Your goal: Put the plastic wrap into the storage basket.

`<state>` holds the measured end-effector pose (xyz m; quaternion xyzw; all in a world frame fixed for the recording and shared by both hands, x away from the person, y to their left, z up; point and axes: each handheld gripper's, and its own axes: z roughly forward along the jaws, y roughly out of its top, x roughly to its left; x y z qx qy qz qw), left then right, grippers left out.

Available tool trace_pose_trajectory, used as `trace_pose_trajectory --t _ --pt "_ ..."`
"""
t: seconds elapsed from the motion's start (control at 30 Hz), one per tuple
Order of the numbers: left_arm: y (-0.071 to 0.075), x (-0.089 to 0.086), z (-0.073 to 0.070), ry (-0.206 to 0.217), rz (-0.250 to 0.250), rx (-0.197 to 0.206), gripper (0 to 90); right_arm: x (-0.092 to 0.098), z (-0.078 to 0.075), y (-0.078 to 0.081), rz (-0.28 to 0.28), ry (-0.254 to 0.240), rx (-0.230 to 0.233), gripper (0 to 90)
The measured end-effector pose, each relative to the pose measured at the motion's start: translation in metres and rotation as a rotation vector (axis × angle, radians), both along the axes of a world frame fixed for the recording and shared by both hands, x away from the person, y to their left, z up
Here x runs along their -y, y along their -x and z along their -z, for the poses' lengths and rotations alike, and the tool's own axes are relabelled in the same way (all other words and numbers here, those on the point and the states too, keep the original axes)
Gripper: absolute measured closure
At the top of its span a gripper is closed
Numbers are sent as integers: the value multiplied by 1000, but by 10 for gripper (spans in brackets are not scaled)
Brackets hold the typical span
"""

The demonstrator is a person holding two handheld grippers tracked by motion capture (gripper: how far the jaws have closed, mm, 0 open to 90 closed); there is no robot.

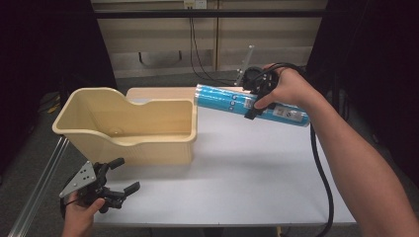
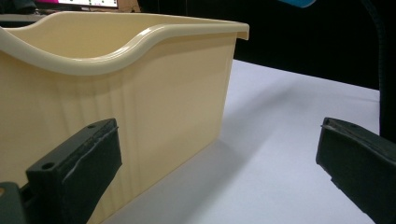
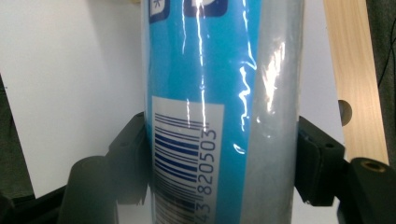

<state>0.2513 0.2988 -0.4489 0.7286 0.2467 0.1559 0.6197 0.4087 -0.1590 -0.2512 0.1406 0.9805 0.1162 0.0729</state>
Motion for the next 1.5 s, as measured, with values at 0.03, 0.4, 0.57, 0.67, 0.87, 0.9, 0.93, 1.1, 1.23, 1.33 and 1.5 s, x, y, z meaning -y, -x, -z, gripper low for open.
trace_pose_trajectory --t 0.03,0.4,0.57,0.67,0.87,0.9,0.93,1.1,1.23,1.33,1.5 --pt "0 0 0 0 0 0 0 -2 0 0 3 -2 -1 325" --pt "0 0 0 0 7 1 0 -19 4 -6 -19 -14 -1 325" --pt "0 0 0 7 5 -1 0 -27 5 -8 -32 -7 0 325" --pt "1 0 -1 10 11 0 0 -31 7 -9 -42 -17 -5 324" --pt "1 0 0 9 12 -2 0 -39 6 -12 -58 -6 0 325" --pt "1 0 0 10 13 -4 0 -41 6 -12 -58 -3 -1 325" --pt "1 0 -1 9 13 -2 0 -42 6 -12 -64 -1 1 325" --pt "1 0 0 10 17 -4 0 -51 5 -13 -72 -1 7 325" --pt "1 0 0 7 22 -4 0 -57 6 -14 -80 -8 12 325" --pt "1 -1 -1 0 22 4 0 -62 6 -14 -89 1 19 325" --pt "1 0 0 4 17 5 0 -69 7 -16 -105 -5 13 325"
